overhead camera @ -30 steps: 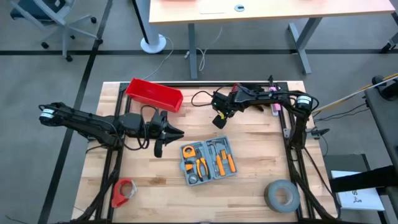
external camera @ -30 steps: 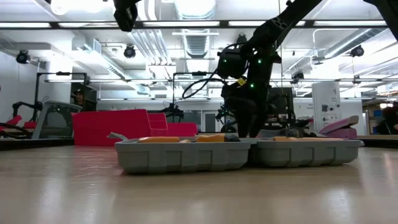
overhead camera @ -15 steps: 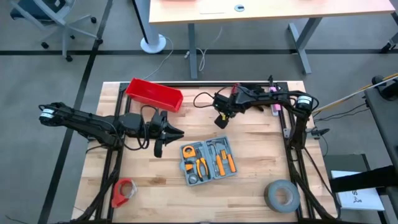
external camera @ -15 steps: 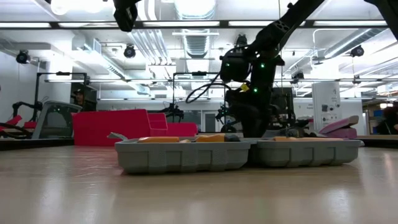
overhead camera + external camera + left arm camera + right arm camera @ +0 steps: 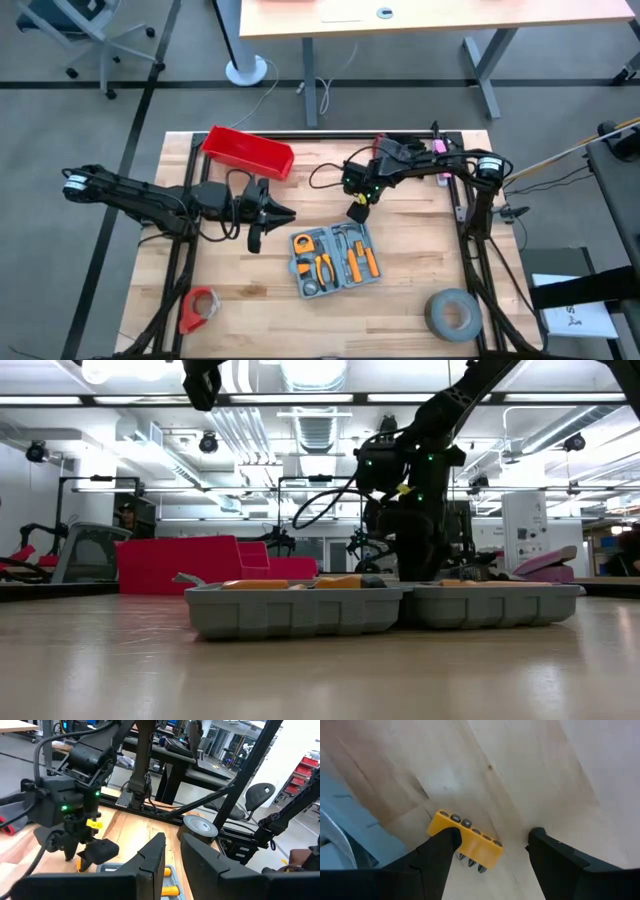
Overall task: Prefit tool cases
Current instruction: Put the yellow screwdriver bit set into the prefit tool case
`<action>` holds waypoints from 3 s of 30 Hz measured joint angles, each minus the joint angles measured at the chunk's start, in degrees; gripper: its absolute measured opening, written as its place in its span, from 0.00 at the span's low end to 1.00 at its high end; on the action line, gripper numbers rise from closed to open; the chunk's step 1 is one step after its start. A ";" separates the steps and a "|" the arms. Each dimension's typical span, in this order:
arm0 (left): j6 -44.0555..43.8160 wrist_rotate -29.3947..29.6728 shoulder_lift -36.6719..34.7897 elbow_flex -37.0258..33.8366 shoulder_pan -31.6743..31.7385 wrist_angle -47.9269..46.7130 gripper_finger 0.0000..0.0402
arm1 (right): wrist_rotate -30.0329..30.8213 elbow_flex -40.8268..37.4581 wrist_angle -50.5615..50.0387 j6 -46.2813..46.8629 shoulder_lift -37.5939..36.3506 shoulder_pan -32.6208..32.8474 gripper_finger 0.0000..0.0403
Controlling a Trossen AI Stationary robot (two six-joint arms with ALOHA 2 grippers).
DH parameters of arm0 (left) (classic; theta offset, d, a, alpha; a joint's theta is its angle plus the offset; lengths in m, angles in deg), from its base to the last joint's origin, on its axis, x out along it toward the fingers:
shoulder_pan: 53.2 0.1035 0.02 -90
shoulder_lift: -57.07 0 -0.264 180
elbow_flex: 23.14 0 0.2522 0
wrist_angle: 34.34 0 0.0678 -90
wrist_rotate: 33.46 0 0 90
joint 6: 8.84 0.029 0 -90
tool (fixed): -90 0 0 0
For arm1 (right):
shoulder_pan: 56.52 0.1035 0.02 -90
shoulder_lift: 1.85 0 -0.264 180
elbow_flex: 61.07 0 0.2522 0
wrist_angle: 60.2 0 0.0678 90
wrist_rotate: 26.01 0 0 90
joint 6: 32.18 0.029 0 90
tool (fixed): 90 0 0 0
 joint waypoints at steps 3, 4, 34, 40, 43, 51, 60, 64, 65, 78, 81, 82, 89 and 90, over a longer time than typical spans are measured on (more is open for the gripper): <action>-0.24 0.00 0.00 0.00 0.00 0.00 0.16 | 0.54 0.02 0.04 1.90 -0.02 -0.02 0.57; -0.44 -0.01 0.00 0.00 0.00 0.00 0.16 | 0.64 0.02 0.06 2.04 -0.02 -0.02 0.57; -1.49 -0.04 0.00 0.00 0.00 0.06 0.16 | 6.25 0.72 -4.68 -0.60 -7.64 -0.01 0.54; -1.49 -0.04 0.00 0.00 0.00 0.50 0.16 | 6.30 0.72 -5.58 4.26 -4.11 -0.10 0.52; -1.49 -0.04 0.00 0.00 0.00 0.53 0.16 | 7.83 0.74 -5.53 4.66 -2.49 0.03 0.54; -1.49 -0.04 0.00 0.00 0.00 0.50 0.16 | 9.27 1.02 -4.49 4.71 0.87 0.16 0.62; -1.49 -0.04 0.00 0.00 0.00 0.41 0.16 | 10.10 0.85 -1.93 0.25 1.11 0.18 0.64; -1.46 -0.04 0.00 0.00 0.00 0.43 0.16 | 10.18 0.85 -1.48 0.25 1.16 0.18 0.59; -1.46 -0.04 0.00 0.00 0.00 0.46 0.16 | 10.22 0.85 -1.40 0.27 1.16 0.18 0.57; -0.90 -0.04 0.00 0.00 0.00 -0.04 0.16 | 10.87 2.76 -4.29 1.48 1.23 3.01 0.37; -0.87 -0.04 0.00 0.00 0.00 -0.02 0.16 | 10.71 4.09 -5.82 1.39 0.67 4.26 0.31; -0.86 -0.04 0.00 0.00 0.00 -0.04 0.16 | 10.63 4.48 -5.90 1.30 0.39 4.48 0.29; -0.85 -0.04 0.00 0.00 0.00 0.00 0.16 | 10.76 7.26 -9.07 0.66 -0.22 5.48 0.11; -0.85 -0.04 0.00 0.00 0.00 -0.01 0.16 | 10.68 7.54 -8.95 0.66 -0.30 5.51 0.09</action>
